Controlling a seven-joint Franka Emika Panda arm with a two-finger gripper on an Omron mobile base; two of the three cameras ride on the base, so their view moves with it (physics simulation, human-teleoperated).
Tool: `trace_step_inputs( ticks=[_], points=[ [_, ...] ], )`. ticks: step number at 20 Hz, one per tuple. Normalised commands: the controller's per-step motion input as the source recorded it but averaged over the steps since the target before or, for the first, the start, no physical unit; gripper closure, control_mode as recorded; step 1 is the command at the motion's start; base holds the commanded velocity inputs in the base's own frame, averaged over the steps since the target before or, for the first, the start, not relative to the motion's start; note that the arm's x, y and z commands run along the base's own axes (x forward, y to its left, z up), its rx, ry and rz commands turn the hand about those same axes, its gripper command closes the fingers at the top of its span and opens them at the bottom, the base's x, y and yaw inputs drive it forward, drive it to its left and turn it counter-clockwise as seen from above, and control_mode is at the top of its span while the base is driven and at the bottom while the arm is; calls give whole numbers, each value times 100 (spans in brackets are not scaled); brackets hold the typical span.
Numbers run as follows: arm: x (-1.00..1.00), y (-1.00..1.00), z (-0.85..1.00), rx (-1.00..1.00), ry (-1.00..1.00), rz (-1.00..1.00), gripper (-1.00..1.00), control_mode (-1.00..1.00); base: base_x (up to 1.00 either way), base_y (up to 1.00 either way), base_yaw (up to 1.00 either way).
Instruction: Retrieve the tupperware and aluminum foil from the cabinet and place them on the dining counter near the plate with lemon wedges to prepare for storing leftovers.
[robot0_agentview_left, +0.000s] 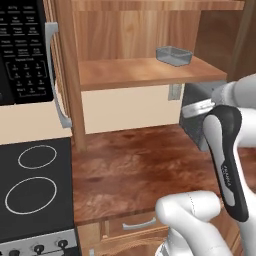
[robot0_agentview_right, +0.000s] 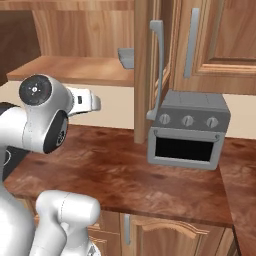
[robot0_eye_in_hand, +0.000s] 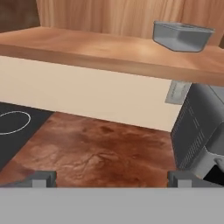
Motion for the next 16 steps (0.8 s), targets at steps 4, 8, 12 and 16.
trace_step_inputs(
  ticks=[4,8,12,16],
  points=[
    [41,0,39,0,-12,0,-100,-100,0,0,0],
    [49,0,39,0,-8,0,-100,-100,0,0,0],
    [59,0,30,0,0,0,-100,-100,0,0,0],
    [63,0,16,0,0,0,-100,-100,0,0,0]
  ],
)
